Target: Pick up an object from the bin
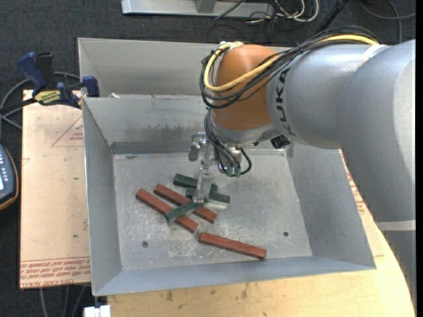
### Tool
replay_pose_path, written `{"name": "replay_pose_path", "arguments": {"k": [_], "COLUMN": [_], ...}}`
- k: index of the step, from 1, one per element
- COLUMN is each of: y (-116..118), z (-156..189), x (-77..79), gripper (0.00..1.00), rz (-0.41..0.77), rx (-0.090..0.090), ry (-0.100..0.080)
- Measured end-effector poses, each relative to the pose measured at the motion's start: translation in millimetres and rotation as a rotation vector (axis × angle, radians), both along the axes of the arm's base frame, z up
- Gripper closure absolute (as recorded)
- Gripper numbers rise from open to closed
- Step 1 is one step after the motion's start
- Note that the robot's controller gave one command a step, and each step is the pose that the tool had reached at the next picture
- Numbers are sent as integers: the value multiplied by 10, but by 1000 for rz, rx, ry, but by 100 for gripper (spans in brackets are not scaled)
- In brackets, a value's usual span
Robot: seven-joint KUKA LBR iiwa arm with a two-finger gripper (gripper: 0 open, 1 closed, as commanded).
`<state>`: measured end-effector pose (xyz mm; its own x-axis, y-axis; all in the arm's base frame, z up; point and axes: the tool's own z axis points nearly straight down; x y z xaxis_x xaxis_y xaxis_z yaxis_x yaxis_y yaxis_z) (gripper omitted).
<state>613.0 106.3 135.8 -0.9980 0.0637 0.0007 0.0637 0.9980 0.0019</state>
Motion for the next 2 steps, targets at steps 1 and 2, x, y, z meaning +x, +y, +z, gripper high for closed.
{"name": "replay_pose_path", "arguments": {"k": [1, 2], "y": [58, 289], "z": [-110, -641], "x": [-166, -236], "gripper": [0, 0], "rz": [-118, -116], "rx": [-1, 0], "ry": [1, 1]}}
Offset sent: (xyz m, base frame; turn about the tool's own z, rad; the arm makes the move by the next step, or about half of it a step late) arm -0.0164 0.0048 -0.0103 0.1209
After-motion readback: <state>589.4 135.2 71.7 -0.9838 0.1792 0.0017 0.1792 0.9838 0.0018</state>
